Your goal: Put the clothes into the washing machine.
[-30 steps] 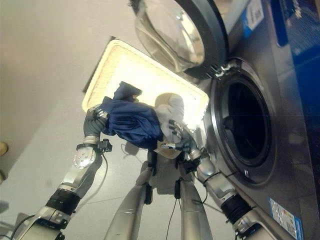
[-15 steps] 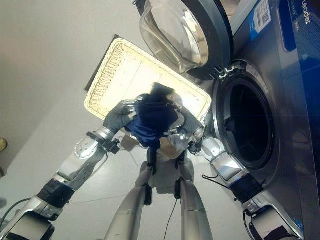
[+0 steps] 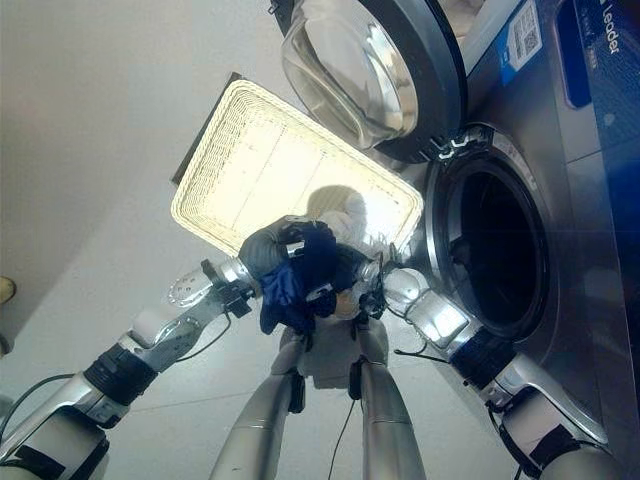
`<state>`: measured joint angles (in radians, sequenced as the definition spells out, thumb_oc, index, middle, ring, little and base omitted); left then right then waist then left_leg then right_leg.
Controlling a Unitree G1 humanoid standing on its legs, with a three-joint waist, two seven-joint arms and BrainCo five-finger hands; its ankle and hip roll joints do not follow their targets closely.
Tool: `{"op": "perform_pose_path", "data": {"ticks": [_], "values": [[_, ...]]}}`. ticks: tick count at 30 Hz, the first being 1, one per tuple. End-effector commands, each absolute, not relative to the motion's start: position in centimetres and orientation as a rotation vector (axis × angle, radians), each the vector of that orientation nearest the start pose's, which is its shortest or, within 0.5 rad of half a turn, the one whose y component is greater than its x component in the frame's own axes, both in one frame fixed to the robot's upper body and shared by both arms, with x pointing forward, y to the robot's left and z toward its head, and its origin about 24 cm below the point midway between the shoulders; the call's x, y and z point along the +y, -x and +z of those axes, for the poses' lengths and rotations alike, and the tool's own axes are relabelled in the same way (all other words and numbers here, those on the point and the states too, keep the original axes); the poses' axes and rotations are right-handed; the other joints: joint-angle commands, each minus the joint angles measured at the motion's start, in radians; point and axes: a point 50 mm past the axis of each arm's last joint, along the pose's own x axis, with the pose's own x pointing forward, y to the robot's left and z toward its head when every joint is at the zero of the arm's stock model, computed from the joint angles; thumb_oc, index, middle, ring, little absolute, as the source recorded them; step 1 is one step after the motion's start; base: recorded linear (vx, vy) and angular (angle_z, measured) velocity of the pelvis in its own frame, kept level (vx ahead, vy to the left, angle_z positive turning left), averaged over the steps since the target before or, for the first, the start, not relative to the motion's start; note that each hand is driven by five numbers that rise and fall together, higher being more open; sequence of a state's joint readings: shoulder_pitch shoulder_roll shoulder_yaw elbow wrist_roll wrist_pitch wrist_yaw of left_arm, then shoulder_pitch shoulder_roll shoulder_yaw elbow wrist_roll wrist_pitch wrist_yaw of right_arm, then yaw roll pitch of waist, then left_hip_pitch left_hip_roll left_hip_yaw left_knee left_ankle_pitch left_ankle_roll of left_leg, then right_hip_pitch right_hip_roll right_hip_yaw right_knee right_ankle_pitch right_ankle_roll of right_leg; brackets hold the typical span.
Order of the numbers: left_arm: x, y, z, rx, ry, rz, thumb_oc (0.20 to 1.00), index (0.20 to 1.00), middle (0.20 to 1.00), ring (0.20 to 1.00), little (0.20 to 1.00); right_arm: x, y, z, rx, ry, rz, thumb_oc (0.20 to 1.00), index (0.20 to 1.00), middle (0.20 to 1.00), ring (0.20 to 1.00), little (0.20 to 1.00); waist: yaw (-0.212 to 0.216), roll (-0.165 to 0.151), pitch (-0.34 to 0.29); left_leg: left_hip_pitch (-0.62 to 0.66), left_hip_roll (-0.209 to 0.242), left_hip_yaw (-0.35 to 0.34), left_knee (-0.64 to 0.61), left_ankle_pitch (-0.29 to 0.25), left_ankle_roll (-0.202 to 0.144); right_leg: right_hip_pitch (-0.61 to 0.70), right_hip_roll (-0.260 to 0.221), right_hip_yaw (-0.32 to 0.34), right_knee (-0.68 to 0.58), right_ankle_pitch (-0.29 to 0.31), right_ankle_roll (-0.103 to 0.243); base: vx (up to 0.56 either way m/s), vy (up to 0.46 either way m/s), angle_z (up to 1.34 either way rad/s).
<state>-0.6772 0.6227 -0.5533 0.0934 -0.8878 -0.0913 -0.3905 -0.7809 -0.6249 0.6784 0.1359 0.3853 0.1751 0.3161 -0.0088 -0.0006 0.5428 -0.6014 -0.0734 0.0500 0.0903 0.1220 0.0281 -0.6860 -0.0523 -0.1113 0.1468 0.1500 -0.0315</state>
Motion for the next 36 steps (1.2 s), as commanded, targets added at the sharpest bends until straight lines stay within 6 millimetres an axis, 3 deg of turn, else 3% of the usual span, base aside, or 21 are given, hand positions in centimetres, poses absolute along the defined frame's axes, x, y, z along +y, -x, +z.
{"op": "perform_pose_path", "data": {"ticks": [1, 3, 4, 5, 6, 7, 9, 11, 12, 14, 15, 17, 19, 21, 26, 31, 36], "values": [[7.9, -29.4, 21.0, -0.47, 0.092, -1.083, 0.2, 0.2, 0.2, 0.2, 0.2, -6.3, -29.8, 14.4, 0.029, 0.429, 1.206, 1.0, 1.0, 1.0, 1.0, 1.0, -0.008, 0.047, -0.023, -0.004, -0.038, 0.03, 0.054, -0.049, -0.023, 0.035, -0.028, -0.015, -0.038, 0.002, 0.124, 0.01, -0.033, 0.01], [7.8, -29.5, 21.0, -0.477, 0.084, -1.06, 0.2, 0.2, 0.2, 0.2, 0.2, -5.8, -29.1, 13.6, 0.111, 0.35, 1.301, 1.0, 1.0, 1.0, 1.0, 1.0, -0.005, 0.046, -0.023, -0.006, -0.038, 0.028, 0.051, -0.045, -0.024, 0.034, -0.027, -0.017, -0.04, 0.004, 0.123, 0.0, -0.016, 0.0], [7.8, -29.6, 21.0, -0.489, 0.089, -1.036, 0.2, 0.2, 0.2, 0.2, 0.2, -5.3, -28.4, 12.8, 0.169, 0.31, 1.376, 0.862, 0.862, 0.862, 0.862, 0.862, -0.003, 0.045, -0.023, -0.01, -0.038, 0.025, 0.048, -0.041, -0.024, 0.03, -0.026, -0.018, -0.043, 0.006, 0.122, -0.01, -0.032, 0.0], [7.9, -29.7, 21.1, -0.499, 0.093, -1.016, 0.2, 0.2, 0.2, 0.2, 0.2, -5.1, -28.0, 12.4, 0.203, 0.284, 1.42, 0.495, 0.495, 0.495, 0.495, 0.495, -0.002, 0.045, -0.023, -0.013, -0.038, 0.024, 0.046, -0.039, -0.025, 0.028, -0.025, -0.018, -0.044, 0.007, 0.122, -0.01, -0.033, 0.0], [7.9, -29.7, 21.2, -0.505, 0.107, -1.005, 0.2, 0.2, 0.2, 0.2, 0.2, -4.8, -27.6, 12.1, 0.22, 0.25, 1.454, 0.26, 0.26, 0.26, 0.26, 0.26, -0.001, 0.045, -0.023, -0.014, -0.038, 0.023, 0.043, -0.036, -0.025, 0.027, -0.024, -0.019, -0.045, 0.007, 0.121, 0.0, 0.0, 0.0], [7.9, -29.8, 21.2, -0.505, 0.112, -1.002, 0.2, 0.2, 0.2, 0.2, 0.2, -4.7, -27.4, 12.1, 0.223, 0.228, 1.465, 0.2, 0.2, 0.2, 0.2, 0.2, 0.0, 0.045, -0.023, -0.014, -0.037, 0.023, 0.041, -0.035, -0.025, 0.027, -0.024, -0.02, -0.046, 0.008, 0.121, 0.0, -0.033, 0.0], [8.1, -29.9, 21.2, -0.513, 0.141, -0.964, 0.2, 0.2, 0.2, 0.2, 0.2, -4.2, -26.6, 11.7, 0.256, 0.046, 1.505, 0.2, 0.2, 0.2, 0.2, 0.2, -0.002, 0.045, -0.023, -0.017, -0.037, 0.021, 0.036, -0.031, -0.026, 0.024, -0.021, -0.019, -0.049, 0.009, 0.119, 0.0, -0.015, 0.0], [8.1, -30.0, 21.2, -0.514, 0.144, -0.951, 0.2, 0.2, 0.2, 0.2, 0.2, -4.1, -26.5, 11.7, 0.26, 0.007, 1.509, 0.2, 0.2, 0.2, 0.2, 0.2, -0.003, 0.045, -0.023, -0.017, -0.037, 0.021, 0.035, -0.031, -0.027, 0.024, -0.021, -0.019, -0.05, 0.01, 0.119, 0.0, 0.0, 0.0], [8.4, -30.4, 21.0, -0.529, 0.161, -0.869, 0.2, 0.2, 0.2, 0.2, 0.2, -3.6, -26.3, 11.2, 0.26, -0.164, 1.487, 0.2, 0.2, 0.2, 0.2, 0.2, -0.006, 0.048, -0.023, -0.024, -0.038, 0.019, 0.036, -0.029, -0.029, 0.018, -0.02, -0.02, -0.05, 0.01, 0.118, 0.0, 0.0, 0.0], [8.7, -30.7, 20.9, -0.528, 0.161, -0.814, 0.2, 0.2, 0.2, 0.2, 0.2, -3.4, -26.3, 11.2, 0.24, -0.229, 1.467, 0.2, 0.2, 0.2, 0.2, 0.2, -0.007, 0.048, -0.023, -0.025, -0.038, 0.019, 0.036, -0.028, -0.029, 0.017, -0.02, -0.021, -0.05, 0.01, 0.117, 0.0, 0.0, 0.0], [9.0, -31.0, 20.6, -0.53, 0.14, -0.736, 0.351, 0.351, 0.351, 0.351, 0.351, -3.4, -26.4, 11.1, 0.225, -0.291, 1.438, 0.2, 0.2, 0.2, 0.2, 0.2, -0.009, 0.049, -0.023, -0.029, -0.039, 0.019, 0.037, -0.029, -0.03, 0.014, -0.019, -0.022, -0.051, 0.01, 0.116, 0.0, 0.0, 0.0], [9.6, -31.6, 19.9, -0.499, 0.115, -0.636, 1.0, 1.0, 1.0, 1.0, 1.0, -3.4, -26.5, 11.3, 0.189, -0.372, 1.386, 0.2, 0.2, 0.2, 0.2, 0.2, -0.011, 0.051, -0.023, -0.032, -0.04, 0.018, 0.035, -0.025, -0.03, 0.013, -0.018, -0.022, -0.053, 0.01, 0.115, -0.01, -0.016, -0.04], [10.2, -32.0, 19.3, -0.478, 0.076, -0.553, 1.0, 1.0, 1.0, 1.0, 1.0, -3.5, -26.7, 11.2, 0.168, -0.418, 1.346, 0.2, 0.2, 0.2, 0.2, 0.2, -0.012, 0.052, -0.023, -0.033, -0.041, 0.016, 0.035, -0.024, -0.03, 0.014, -0.018, -0.022, -0.053, 0.009, 0.114, -0.01, -0.016, -0.05], [11.9, -32.4, 17.6, -0.427, -0.004, -0.393, 1.0, 1.0, 1.0, 1.0, 1.0, -4.6, -27.1, 11.2, 0.113, -0.593, 1.248, 0.2, 0.2, 0.2, 0.2, 0.2, -0.013, 0.057, -0.023, -0.04, -0.041, 0.015, 0.035, -0.018, -0.031, 0.011, -0.018, -0.027, -0.048, 0.005, 0.111, 0.0, -0.012, -0.02], [14.6, -32.8, 16.0, -0.38, -0.148, -0.163, 1.0, 1.0, 1.0, 1.0, 1.0, -6.1, -27.6, 10.7, 0.075, -0.718, 1.138, 0.2, 0.2, 0.2, 0.2, 0.2, -0.014, 0.063, -0.023, -0.044, -0.037, 0.018, 0.035, -0.012, -0.033, 0.01, -0.019, -0.033, -0.037, -0.004, 0.108, 0.0, 0.0, 0.0], [18.6, -33.2, 14.2, -0.3, -0.303, 0.084, 1.0, 1.0, 1.0, 1.0, 1.0, -9.2, -29.0, 9.9, 0.025, -0.951, 0.97, 0.2, 0.2, 0.2, 0.2, 0.2, -0.01, 0.069, -0.023, -0.021, -0.025, 0.029, 0.008, -0.001, -0.04, 0.029, -0.016, -0.044, -0.032, -0.016, 0.108, 0.0, -0.014, -0.01], [21.4, -33.6, 12.1, -0.169, -0.199, 0.217, 1.0, 1.0, 1.0, 1.0, 1.0, -11.9, -30.4, 10.4, -0.088, -1.114, 0.854, 0.2, 0.2, 0.2, 0.2, 0.2, -0.012, 0.074, -0.023, -0.006, -0.012, 0.038, -0.021, 0.012, -0.047, 0.034, -0.008, -0.044, -0.025, -0.024, 0.11, 0.0, -0.02, -0.04]]}}
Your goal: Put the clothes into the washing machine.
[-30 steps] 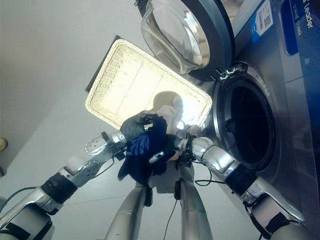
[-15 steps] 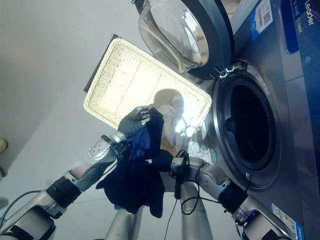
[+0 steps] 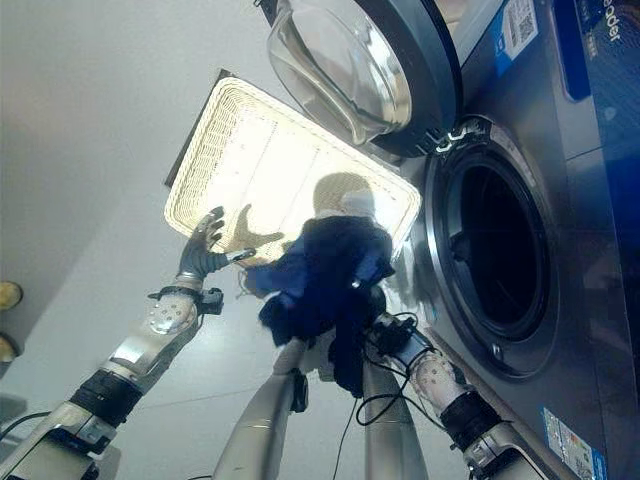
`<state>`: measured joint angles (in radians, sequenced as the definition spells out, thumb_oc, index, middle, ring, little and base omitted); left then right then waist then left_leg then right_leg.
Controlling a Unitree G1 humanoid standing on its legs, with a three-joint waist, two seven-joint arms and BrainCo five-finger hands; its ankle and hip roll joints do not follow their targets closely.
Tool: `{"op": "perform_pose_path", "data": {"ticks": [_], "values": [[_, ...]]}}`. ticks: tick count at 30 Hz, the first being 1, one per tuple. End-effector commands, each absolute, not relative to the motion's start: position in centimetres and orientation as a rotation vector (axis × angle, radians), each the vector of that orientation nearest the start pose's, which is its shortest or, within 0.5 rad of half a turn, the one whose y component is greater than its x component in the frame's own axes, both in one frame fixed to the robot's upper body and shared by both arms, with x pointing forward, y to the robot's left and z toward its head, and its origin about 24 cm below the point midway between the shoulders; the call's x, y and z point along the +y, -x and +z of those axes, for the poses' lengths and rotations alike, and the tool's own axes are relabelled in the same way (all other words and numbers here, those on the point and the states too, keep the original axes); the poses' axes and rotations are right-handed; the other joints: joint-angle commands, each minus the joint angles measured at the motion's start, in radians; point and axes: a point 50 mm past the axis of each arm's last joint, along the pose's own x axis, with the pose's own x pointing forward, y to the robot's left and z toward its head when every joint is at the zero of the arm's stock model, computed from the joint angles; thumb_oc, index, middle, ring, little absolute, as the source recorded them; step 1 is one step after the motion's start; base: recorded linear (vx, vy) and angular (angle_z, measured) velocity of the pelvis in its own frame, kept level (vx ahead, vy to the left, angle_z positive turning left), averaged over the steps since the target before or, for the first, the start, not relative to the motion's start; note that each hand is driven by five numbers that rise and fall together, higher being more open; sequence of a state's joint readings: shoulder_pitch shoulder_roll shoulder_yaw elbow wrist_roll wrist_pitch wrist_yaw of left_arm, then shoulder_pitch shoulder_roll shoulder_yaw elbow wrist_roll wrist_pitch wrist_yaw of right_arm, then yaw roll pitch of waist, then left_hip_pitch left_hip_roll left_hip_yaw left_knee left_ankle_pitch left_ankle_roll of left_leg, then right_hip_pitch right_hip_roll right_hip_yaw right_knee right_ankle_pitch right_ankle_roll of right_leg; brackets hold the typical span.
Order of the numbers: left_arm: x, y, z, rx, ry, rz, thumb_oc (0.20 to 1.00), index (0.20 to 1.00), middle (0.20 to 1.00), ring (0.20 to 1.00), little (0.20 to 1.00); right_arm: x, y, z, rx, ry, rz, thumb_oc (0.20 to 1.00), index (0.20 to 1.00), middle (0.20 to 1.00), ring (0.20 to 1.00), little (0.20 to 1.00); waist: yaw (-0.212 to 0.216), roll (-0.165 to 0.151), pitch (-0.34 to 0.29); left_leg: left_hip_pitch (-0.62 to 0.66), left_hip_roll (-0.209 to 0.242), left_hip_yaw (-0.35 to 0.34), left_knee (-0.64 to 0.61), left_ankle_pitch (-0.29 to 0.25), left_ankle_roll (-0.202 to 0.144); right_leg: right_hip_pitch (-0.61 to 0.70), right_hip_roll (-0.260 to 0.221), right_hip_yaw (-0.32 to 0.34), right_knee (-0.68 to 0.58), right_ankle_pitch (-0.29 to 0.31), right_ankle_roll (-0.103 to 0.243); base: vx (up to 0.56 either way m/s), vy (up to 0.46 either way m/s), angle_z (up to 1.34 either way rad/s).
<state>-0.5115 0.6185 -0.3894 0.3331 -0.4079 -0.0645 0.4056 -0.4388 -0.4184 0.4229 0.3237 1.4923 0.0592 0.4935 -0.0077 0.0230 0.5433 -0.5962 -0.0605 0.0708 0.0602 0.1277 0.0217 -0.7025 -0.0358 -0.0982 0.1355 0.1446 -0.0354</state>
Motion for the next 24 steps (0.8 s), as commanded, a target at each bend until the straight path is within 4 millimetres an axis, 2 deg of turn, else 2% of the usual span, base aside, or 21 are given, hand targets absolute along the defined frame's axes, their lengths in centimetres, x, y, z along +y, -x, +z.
{"op": "perform_pose_path", "data": {"ticks": [1, 4, 7, 8, 10, 11, 12, 13, 14, 16, 17, 21, 22, 23, 24], "values": [[21.4, -33.6, 12.1, -0.169, -0.199, 0.217, 1.0, 1.0, 1.0, 1.0, 1.0, -11.9, -30.4, 10.4, -0.088, -1.114, 0.854, 0.2, 0.2, 0.2, 0.2, 0.2, -0.013, 0.051, -0.023, -0.011, -0.025, 0.017, 0.009, 0.006, -0.041, 0.051, -0.025, -0.057, -0.013, -0.019, 0.114, 0.0, -0.017, -0.06], [23.0, -33.8, 10.5, -0.082, -0.091, 0.268, 1.0, 1.0, 1.0, 1.0, 1.0, -14.0, -31.5, 11.2, -0.191, -1.187, 0.743, 0.2, 0.2, 0.2, 0.2, 0.2, -0.017, 0.054, -0.023, -0.002, -0.016, 0.023, -0.005, 0.011, -0.047, 0.052, -0.02, -0.053, -0.005, -0.026, 0.117, 0.0, -0.039, -0.07], [23.8, -33.9, 9.1, -0.017, -0.08, 0.269, 1.0, 1.0, 1.0, 1.0, 1.0, -16.9, -32.8, 12.0, -0.334, -1.284, 0.507, 0.2, 0.2, 0.2, 0.2, 0.2, -0.022, 0.058, -0.023, 0.006, -0.009, 0.028, -0.012, 0.012, -0.053, 0.054, -0.017, -0.05, -0.001, -0.03, 0.118, 0.0, -0.029, -0.02], [23.8, -33.9, 9.1, -0.017, -0.08, 0.269, 1.0, 1.0, 1.0, 1.0, 1.0, -16.9, -32.8, 12.0, -0.334, -1.284, 0.507, 0.2, 0.2, 0.2, 0.2, 0.2, -0.022, 0.058, -0.023, 0.006, -0.009, 0.028, -0.012, 0.012, -0.053, 0.054, -0.017, -0.05, -0.001, -0.03, 0.118, 0.0, 0.0, 0.0], [24.5, -33.8, 8.0, 0.024, -0.079, 0.282, 1.0, 1.0, 1.0, 1.0, 1.0, -19.9, -33.5, 12.9, -0.456, -1.371, 0.331, 0.2, 0.2, 0.2, 0.2, 0.2, -0.027, 0.063, -0.023, 0.008, -0.003, 0.034, -0.01, 0.008, -0.057, 0.053, -0.013, -0.045, 0.006, -0.036, 0.117, 0.0, 0.0, 0.0], [24.9, -33.6, 7.1, 0.056, -0.071, 0.286, 1.0, 1.0, 1.0, 1.0, 1.0, -22.0, -33.9, 13.6, -0.552, -1.416, 0.207, 0.2, 0.2, 0.2, 0.2, 0.2, -0.03, 0.067, -0.023, 0.015, 0.001, 0.036, -0.011, 0.005, -0.059, 0.057, -0.012, -0.042, 0.011, -0.042, 0.117, 0.0, 0.0, 0.0], [24.9, -33.6, 7.1, 0.056, -0.071, 0.286, 1.0, 1.0, 1.0, 1.0, 1.0, -22.0, -33.9, 13.6, -0.552, -1.416, 0.207, 0.2, 0.2, 0.2, 0.2, 0.2, -0.03, 0.067, -0.023, 0.015, 0.001, 0.036, -0.011, 0.005, -0.059, 0.057, -0.012, -0.042, 0.011, -0.042, 0.117, 0.02, -0.019, -0.04], [25.0, -33.6, 6.8, 0.067, -0.068, 0.286, 1.0, 1.0, 1.0, 1.0, 1.0, -22.9, -33.9, 14.0, -0.598, -1.434, 0.163, 0.2, 0.2, 0.2, 0.2, 0.2, -0.03, 0.069, -0.023, 0.017, 0.004, 0.037, -0.012, 0.004, -0.06, 0.058, -0.011, -0.041, 0.012, -0.044, 0.118, 0.01, -0.019, -0.06], [25.2, -33.3, 5.9, 0.098, -0.066, 0.282, 1.0, 1.0, 1.0, 1.0, 1.0, -25.0, -33.9, 15.1, -0.71, -1.446, 0.048, 0.2, 0.2, 0.2, 0.2, 0.2, -0.031, 0.074, -0.023, 0.023, 0.007, 0.038, -0.015, 0.001, -0.063, 0.062, -0.011, -0.041, 0.015, -0.048, 0.118, 0.01, -0.026, -0.11], [25.4, -32.7, 4.6, 0.137, -0.064, 0.276, 1.0, 1.0, 1.0, 1.0, 1.0, -27.7, -33.4, 16.6, -0.848, -1.476, -0.106, 0.2, 0.2, 0.2, 0.2, 0.2, -0.032, 0.081, -0.023, 0.032, 0.009, 0.038, -0.017, -0.003, -0.065, 0.07, -0.01, -0.04, 0.017, -0.055, 0.116, 0.02, -0.023, -0.15], [25.3, -32.3, 3.5, 0.168, -0.065, 0.278, 1.0, 1.0, 1.0, 1.0, 1.0, -29.9, -32.8, 17.5, -0.958, -1.483, -0.262, 0.2, 0.2, 0.2, 0.2, 0.2, -0.033, 0.087, -0.023, 0.036, 0.01, 0.037, -0.016, -0.005, -0.067, 0.073, -0.011, -0.039, 0.02, -0.06, 0.115, 0.02, -0.013, -0.11], [25.3, -32.3, 3.5, 0.168, -0.065, 0.278, 1.0, 1.0, 1.0, 1.0, 1.0, -29.9, -32.8, 17.5, -0.958, -1.483, -0.262, 0.2, 0.2, 0.2, 0.2, 0.2, -0.033, 0.087, -0.023, 0.036, 0.01, 0.037, -0.016, -0.005, -0.067, 0.073, -0.011, -0.039, 0.02, -0.06, 0.115, 0.0, -0.002, -0.01], [25.2, -32.2, 3.2, 0.175, -0.062, 0.276, 1.0, 1.0, 1.0, 1.0, 1.0, -30.8, -32.4, 18.1, -1.0, -1.476, -0.327, 0.2, 0.2, 0.2, 0.2, 0.2, -0.032, 0.09, -0.023, 0.035, 0.01, 0.037, -0.016, -0.005, -0.067, 0.072, -0.01, -0.039, 0.021, -0.06, 0.114, 0.0, 0.0, 0.0], [25.2, -32.2, 3.2, 0.175, -0.062, 0.276, 1.0, 1.0, 1.0, 1.0, 1.0, -30.8, -32.4, 18.1, -1.0, -1.476, -0.327, 0.2, 0.2, 0.2, 0.2, 0.2, -0.032, 0.09, -0.023, 0.035, 0.01, 0.037, -0.016, -0.005, -0.067, 0.072, -0.01, -0.039, 0.021, -0.06, 0.114, 0.02, -0.052, 0.0], [24.8, -30.8, 0.6, 0.252, -0.062, 0.265, 1.0, 1.0, 1.0, 1.0, 1.0, -36.9, -28.3, 20.0, -1.171, -1.513, -1.022, 0.2, 0.2, 0.2, 0.2, 0.2, -0.025, 0.103, -0.023, 0.036, 0.011, 0.027, -0.019, -0.006, -0.069, 0.072, -0.009, -0.042, 0.03, -0.067, 0.113, 0.02, -0.076, 0.0]]}}
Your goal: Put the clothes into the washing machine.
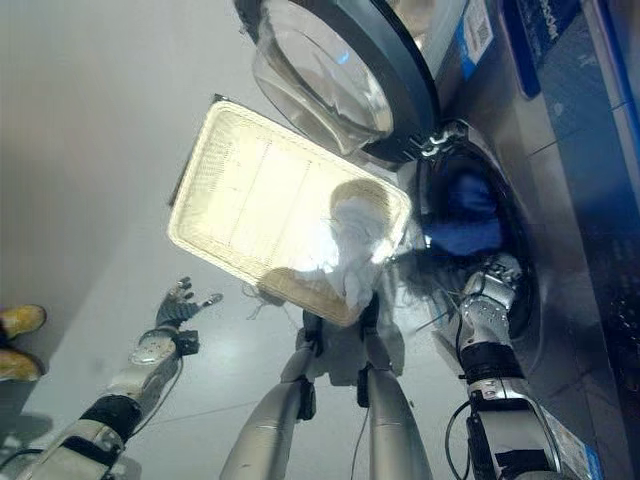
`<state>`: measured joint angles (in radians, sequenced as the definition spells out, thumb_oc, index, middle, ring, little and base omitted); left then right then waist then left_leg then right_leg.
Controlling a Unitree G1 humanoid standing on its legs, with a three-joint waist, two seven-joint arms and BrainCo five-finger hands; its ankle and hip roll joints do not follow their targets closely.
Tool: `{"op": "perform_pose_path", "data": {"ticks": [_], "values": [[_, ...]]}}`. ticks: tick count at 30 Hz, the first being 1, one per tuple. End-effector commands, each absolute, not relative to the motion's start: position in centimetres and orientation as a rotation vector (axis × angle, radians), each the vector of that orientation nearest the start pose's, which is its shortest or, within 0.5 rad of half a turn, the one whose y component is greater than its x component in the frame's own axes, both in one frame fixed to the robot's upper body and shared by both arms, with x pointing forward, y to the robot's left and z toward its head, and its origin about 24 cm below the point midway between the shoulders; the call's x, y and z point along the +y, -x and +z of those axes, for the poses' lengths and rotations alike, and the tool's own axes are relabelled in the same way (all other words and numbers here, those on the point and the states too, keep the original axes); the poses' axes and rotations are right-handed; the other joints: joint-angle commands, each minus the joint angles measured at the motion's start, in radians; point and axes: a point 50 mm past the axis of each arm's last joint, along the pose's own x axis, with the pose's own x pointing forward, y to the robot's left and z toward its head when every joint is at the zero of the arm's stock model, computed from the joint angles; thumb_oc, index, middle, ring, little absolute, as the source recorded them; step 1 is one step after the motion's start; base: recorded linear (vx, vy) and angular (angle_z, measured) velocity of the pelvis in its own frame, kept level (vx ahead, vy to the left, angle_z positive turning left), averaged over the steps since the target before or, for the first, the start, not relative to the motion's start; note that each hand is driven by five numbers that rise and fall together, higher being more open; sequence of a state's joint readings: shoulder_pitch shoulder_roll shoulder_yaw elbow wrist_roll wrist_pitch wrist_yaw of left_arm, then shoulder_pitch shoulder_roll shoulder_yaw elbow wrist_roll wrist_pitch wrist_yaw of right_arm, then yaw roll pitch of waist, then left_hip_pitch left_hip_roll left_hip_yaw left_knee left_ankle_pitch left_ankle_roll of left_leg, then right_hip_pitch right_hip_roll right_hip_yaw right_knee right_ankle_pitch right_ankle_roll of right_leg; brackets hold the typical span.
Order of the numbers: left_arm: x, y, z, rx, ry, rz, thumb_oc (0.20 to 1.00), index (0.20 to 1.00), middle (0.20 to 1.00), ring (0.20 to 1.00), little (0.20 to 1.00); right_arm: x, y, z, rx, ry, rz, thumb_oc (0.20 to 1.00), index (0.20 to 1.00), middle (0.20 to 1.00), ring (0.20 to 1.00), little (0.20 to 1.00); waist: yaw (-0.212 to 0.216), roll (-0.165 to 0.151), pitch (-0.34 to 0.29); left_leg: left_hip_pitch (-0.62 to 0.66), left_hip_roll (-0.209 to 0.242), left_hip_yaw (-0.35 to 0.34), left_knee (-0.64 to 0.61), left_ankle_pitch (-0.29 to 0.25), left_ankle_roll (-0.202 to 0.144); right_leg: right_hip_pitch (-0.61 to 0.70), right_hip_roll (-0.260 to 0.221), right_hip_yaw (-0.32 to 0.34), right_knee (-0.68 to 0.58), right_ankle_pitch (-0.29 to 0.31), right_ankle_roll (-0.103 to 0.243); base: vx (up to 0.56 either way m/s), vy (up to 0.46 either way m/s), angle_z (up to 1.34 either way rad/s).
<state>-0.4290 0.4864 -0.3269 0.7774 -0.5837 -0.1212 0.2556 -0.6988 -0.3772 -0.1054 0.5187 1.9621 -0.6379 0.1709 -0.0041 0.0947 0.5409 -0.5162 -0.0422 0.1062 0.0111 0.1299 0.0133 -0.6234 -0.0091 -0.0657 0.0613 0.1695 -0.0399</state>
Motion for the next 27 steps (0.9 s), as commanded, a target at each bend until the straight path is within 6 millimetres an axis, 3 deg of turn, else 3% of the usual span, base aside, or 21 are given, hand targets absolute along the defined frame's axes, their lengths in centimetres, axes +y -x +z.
{"op": "perform_pose_path", "data": {"ticks": [1, 4, 6, 7, 8, 9, 12, 13, 16, 18, 19, 21, 22, 24, 25, 27], "values": [[24.7, -30.5, 0.1, 0.267, -0.065, 0.25, 1.0, 1.0, 1.0, 1.0, 1.0, -38.5, -26.7, 20.6, -1.185, -1.521, -1.257, 0.2, 0.2, 0.2, 0.2, 0.2, -0.025, 0.036, -0.021, -0.048, -0.008, -0.012, 0.029, -0.007, -0.062, -0.008, -0.036, -0.077, 0.101, -0.089, 0.117, 0.03, -0.088, -0.03], [24.7, -30.0, -0.4, 0.283, -0.06, 0.222, 1.0, 1.0, 1.0, 1.0, 1.0, -40.5, -24.5, 21.4, -1.179, -1.572, -1.567, 0.2, 0.2, 0.2, 0.2, 0.2, -0.015, 0.042, -0.021, -0.077, -0.01, -0.02, 0.036, 0.007, -0.061, -0.032, -0.035, -0.081, 0.101, -0.073, 0.112, -0.01, -0.079, 0.12], [24.9, -29.8, -0.6, 0.291, -0.053, 0.215, 1.0, 1.0, 1.0, 1.0, 1.0, -40.7, -24.2, 21.1, -1.161, -1.601, -1.62, 0.2, 0.2, 0.2, 0.2, 0.2, -0.012, 0.043, -0.021, -0.08, -0.011, -0.024, 0.04, 0.005, -0.061, -0.032, -0.035, -0.081, 0.102, -0.074, 0.112, 0.01, -0.072, 0.18], [25.0, -29.6, -0.7, 0.295, -0.059, 0.205, 1.0, 1.0, 1.0, 1.0, 1.0, -40.9, -24.2, 20.7, -1.132, -1.641, -1.637, 0.395, 0.395, 0.395, 0.395, 0.395, -0.009, 0.043, -0.021, -0.09, -0.011, -0.026, 0.041, 0.01, -0.06, -0.038, -0.035, -0.082, 0.1, -0.069, 0.111, 0.04, -0.083, 0.25], [25.1, -29.3, -1.0, 0.307, -0.059, 0.201, 1.0, 1.0, 1.0, 1.0, 1.0, -41.1, -24.8, 19.9, -1.068, -1.66, -1.597, 0.959, 0.959, 0.959, 0.959, 0.959, -0.007, 0.045, -0.021, -0.085, -0.013, -0.031, 0.041, 0.004, -0.062, -0.032, -0.034, -0.081, 0.101, -0.078, 0.111, 0.02, -0.064, 0.21], [25.0, -29.2, -1.1, 0.31, -0.055, 0.196, 1.0, 1.0, 1.0, 1.0, 1.0, -41.3, -26.1, 18.9, -1.009, -1.739, -1.462, 1.0, 1.0, 1.0, 1.0, 1.0, -0.005, 0.047, -0.021, -0.095, -0.015, -0.033, 0.04, 0.013, -0.061, -0.039, -0.035, -0.082, 0.098, -0.07, 0.108, 0.04, -0.028, 0.17], [24.8, -29.1, -1.3, 0.315, -0.058, 0.19, 1.0, 1.0, 1.0, 1.0, 1.0, -41.2, -27.3, 18.3, -0.952, -1.755, -1.351, 1.0, 1.0, 1.0, 1.0, 1.0, -0.002, 0.051, -0.021, -0.096, -0.015, -0.032, 0.038, 0.015, -0.059, -0.039, -0.035, -0.082, 0.096, -0.07, 0.107, 0.01, -0.002, 0.07], [24.4, -29.1, -1.6, 0.329, -0.065, 0.174, 1.0, 1.0, 1.0, 1.0, 1.0, -39.6, -30.4, 18.0, -0.756, -1.692, -1.098, 1.0, 1.0, 1.0, 1.0, 1.0, 0.003, 0.058, -0.021, -0.094, -0.018, -0.035, 0.038, 0.01, -0.059, -0.038, -0.038, -0.083, 0.099, -0.079, 0.105, 0.0, -0.004, 0.08], [24.1, -29.1, -1.7, 0.334, -0.063, 0.169, 1.0, 1.0, 1.0, 1.0, 1.0, -37.6, -33.0, 17.4, -0.56, -1.624, -0.858, 1.0, 1.0, 1.0, 1.0, 1.0, 0.006, 0.06, -0.021, -0.1, -0.022, -0.035, 0.044, 0.01, -0.056, -0.043, -0.04, -0.085, 0.102, -0.078, 0.104, 0.02, -0.002, -0.01], [23.8, -29.4, -1.5, 0.33, -0.067, 0.169, 1.0, 1.0, 1.0, 1.0, 1.0, -35.2, -35.2, 17.4, -0.386, -1.533, -0.611, 1.0, 1.0, 1.0, 1.0, 1.0, 0.011, 0.057, -0.021, -0.117, -0.023, -0.032, 0.046, 0.017, -0.053, -0.058, -0.04, -0.088, 0.099, -0.067, 0.101, -0.01, -0.016, -0.12], [23.6, -29.5, -1.5, 0.334, -0.07, 0.172, 1.0, 1.0, 1.0, 1.0, 1.0, -34.0, -35.9, 17.2, -0.306, -1.411, -0.537, 1.0, 1.0, 1.0, 1.0, 1.0, 0.011, 0.053, -0.021, -0.115, -0.023, -0.031, 0.049, 0.009, -0.054, -0.055, -0.04, -0.089, 0.101, -0.074, 0.101, -0.02, -0.026, -0.12], [23.7, -29.5, -1.5, 0.336, -0.074, 0.174, 1.0, 1.0, 1.0, 1.0, 1.0, -33.3, -36.2, 16.8, -0.252, -1.299, -0.493, 1.0, 1.0, 1.0, 1.0, 1.0, 0.012, 0.047, -0.021, -0.116, -0.023, -0.031, 0.049, 0.008, -0.053, -0.054, -0.04, -0.094, 0.101, -0.074, 0.102, 0.01, -0.035, -0.07], [23.6, -29.5, -1.5, 0.334, -0.077, 0.177, 1.0, 1.0, 1.0, 1.0, 1.0, -32.9, -36.3, 16.0, -0.178, -1.106, -0.51, 1.0, 1.0, 1.0, 1.0, 1.0, 0.014, 0.04, -0.021, -0.122, -0.023, -0.032, 0.049, 0.01, -0.052, -0.057, -0.039, -0.098, 0.098, -0.07, 0.102, 0.01, -0.033, -0.04], [23.6, -29.6, -1.4, 0.334, -0.082, 0.175, 1.0, 1.0, 1.0, 1.0, 1.0, -32.9, -36.3, 15.7, -0.145, -0.944, -0.512, 1.0, 1.0, 1.0, 1.0, 1.0, 0.016, 0.037, -0.021, -0.123, -0.023, -0.032, 0.046, 0.012, -0.051, -0.057, -0.04, -0.101, 0.094, -0.066, 0.103, 0.0, -0.014, -0.02], [23.6, -29.7, -1.2, 0.331, -0.088, 0.171, 1.0, 1.0, 1.0, 1.0, 1.0, -32.9, -36.4, 15.6, -0.108, -0.648, -0.511, 1.0, 1.0, 1.0, 1.0, 1.0, 0.023, 0.03, -0.021, -0.129, -0.024, -0.034, 0.042, 0.016, -0.048, -0.06, -0.039, -0.107, 0.09, -0.061, 0.103, -0.01, -0.028, -0.03], [23.7, -29.7, -1.2, 0.331, -0.09, 0.169, 1.0, 1.0, 1.0, 1.0, 1.0, -32.6, -36.5, 15.6, -0.084, -0.432, -0.482, 1.0, 1.0, 1.0, 1.0, 1.0, 0.026, 0.026, -0.021, -0.134, -0.023, -0.035, 0.043, 0.018, -0.047, -0.064, -0.039, -0.112, 0.092, -0.059, 0.103, 0.0, 0.0, 0.0]]}}
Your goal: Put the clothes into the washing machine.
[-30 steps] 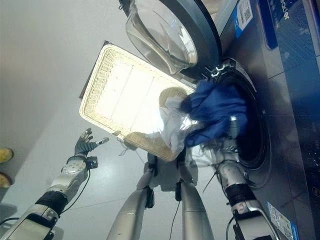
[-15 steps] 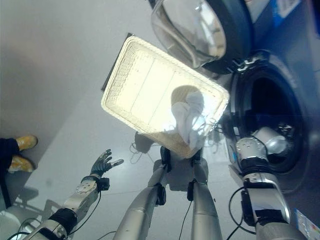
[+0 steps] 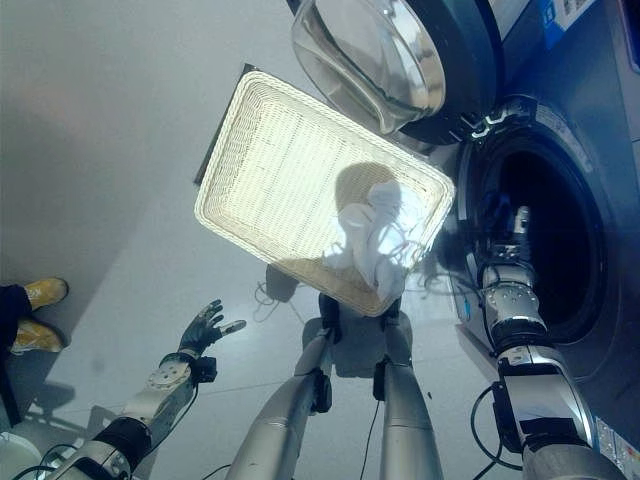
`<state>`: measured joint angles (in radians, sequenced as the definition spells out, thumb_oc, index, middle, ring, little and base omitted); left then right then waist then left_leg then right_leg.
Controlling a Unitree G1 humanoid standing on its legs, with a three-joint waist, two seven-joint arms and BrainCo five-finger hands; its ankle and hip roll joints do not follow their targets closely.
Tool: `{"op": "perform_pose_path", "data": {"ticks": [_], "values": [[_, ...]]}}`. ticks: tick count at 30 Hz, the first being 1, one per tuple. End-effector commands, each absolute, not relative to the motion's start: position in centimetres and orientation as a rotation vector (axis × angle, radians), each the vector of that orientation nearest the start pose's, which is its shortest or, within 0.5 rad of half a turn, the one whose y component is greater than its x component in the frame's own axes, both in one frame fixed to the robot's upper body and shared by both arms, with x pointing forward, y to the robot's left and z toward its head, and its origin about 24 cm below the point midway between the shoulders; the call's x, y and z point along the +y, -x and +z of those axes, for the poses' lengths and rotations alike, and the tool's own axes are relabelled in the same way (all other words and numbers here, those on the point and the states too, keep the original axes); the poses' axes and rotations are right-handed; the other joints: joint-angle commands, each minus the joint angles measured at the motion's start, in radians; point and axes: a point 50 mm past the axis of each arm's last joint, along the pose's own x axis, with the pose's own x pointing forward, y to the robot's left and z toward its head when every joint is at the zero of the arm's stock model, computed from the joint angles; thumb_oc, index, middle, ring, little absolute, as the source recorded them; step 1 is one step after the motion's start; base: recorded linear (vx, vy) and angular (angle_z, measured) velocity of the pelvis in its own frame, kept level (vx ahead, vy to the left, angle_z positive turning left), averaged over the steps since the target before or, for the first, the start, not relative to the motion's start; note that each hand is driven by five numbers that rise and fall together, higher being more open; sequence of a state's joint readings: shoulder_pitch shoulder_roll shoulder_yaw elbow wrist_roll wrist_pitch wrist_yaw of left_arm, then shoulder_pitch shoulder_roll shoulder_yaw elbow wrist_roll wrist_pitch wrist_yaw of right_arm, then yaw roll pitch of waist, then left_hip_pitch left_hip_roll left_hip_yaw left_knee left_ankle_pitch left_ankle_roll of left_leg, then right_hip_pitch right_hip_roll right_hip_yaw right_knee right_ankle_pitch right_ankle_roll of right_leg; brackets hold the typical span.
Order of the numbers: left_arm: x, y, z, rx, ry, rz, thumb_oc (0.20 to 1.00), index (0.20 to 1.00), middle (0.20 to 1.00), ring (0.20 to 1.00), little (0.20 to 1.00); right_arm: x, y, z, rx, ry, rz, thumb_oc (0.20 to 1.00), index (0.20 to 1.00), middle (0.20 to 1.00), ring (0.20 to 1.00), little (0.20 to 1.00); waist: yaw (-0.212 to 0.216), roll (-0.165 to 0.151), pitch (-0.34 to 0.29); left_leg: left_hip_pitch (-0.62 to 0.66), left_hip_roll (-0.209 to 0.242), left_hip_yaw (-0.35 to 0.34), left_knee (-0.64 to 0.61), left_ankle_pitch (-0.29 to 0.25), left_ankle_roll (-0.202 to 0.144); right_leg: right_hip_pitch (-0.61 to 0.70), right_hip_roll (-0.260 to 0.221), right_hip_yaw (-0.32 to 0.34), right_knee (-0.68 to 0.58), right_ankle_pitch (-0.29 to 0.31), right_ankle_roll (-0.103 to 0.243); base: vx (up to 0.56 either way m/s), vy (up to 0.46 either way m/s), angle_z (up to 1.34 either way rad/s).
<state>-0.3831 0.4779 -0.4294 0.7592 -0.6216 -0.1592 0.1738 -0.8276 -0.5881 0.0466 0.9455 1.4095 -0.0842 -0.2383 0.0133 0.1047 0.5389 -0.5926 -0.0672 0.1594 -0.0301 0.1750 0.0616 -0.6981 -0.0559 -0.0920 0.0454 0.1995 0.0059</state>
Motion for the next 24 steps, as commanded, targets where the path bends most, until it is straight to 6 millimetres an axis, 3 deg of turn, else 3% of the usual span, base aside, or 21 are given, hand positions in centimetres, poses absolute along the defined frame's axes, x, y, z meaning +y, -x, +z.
{"op": "perform_pose_path", "data": {"ticks": [1, 2, 7, 12, 18, 24], "values": [[23.8, -29.7, -1.1, 0.33, -0.092, 0.167, 1.0, 1.0, 1.0, 1.0, 1.0, -32.3, -36.6, 16.0, -0.082, -0.296, -0.464, 1.0, 1.0, 1.0, 1.0, 1.0, 0.01, 0.014, -0.019, -0.061, 0.001, -0.088, 0.083, -0.025, -0.094, 0.007, 0.009, -0.089, 0.108, -0.087, 0.057, 0.0, 0.0, 0.0], [23.9, -29.7, -1.0, 0.331, -0.097, 0.166, 1.0, 1.0, 1.0, 1.0, 1.0, -31.7, -36.8, 16.4, -0.068, -0.068, -0.455, 1.0, 1.0, 1.0, 1.0, 1.0, 0.014, 0.009, -0.019, -0.069, 0.001, -0.089, 0.088, -0.024, -0.093, 0.002, 0.008, -0.093, 0.112, -0.088, 0.058, 0.0, 0.0, 0.0], [23.9, -29.4, -1.0, 0.328, -0.092, 0.177, 1.0, 1.0, 1.0, 1.0, 1.0, -29.0, -37.1, 16.7, 0.0, 0.572, -0.34, 1.0, 1.0, 1.0, 1.0, 1.0, 0.013, -0.003, -0.019, -0.087, 0.003, -0.085, 0.092, -0.019, -0.091, -0.019, 0.009, -0.103, 0.123, -0.087, 0.062, -0.01, 0.027, 0.05], [23.9, -28.3, -1.7, 0.339, -0.075, 0.193, 1.0, 1.0, 1.0, 1.0, 1.0, -26.7, -36.3, 16.8, -0.069, 0.814, -0.242, 1.0, 1.0, 1.0, 1.0, 1.0, 0.005, -0.01, -0.019, -0.095, 0.005, -0.081, 0.097, -0.02, -0.088, -0.032, 0.012, -0.101, 0.142, -0.1, 0.066, 0.0, 0.069, 0.07], [22.4, -27.0, -3.7, 0.379, -0.044, 0.197, 1.0, 1.0, 1.0, 1.0, 1.0, -20.6, -34.8, 16.9, -0.316, 1.095, -0.078, 1.0, 1.0, 1.0, 1.0, 1.0, -0.004, -0.017, -0.019, -0.091, 0.011, -0.079, 0.082, -0.018, -0.084, -0.038, 0.015, -0.092, 0.16, -0.117, 0.078, 0.0, 0.096, 0.03], [21.8, -27.1, -4.0, 0.397, -0.033, 0.185, 1.0, 1.0, 1.0, 1.0, 1.0, -18.4, -34.3, 17.7, -0.402, 1.222, 0.018, 1.0, 1.0, 1.0, 1.0, 1.0, 0.001, -0.023, -0.019, -0.084, 0.008, -0.087, 0.072, -0.016, -0.083, -0.033, 0.014, -0.091, 0.157, -0.119, 0.086, -0.01, 0.047, 0.02]]}}
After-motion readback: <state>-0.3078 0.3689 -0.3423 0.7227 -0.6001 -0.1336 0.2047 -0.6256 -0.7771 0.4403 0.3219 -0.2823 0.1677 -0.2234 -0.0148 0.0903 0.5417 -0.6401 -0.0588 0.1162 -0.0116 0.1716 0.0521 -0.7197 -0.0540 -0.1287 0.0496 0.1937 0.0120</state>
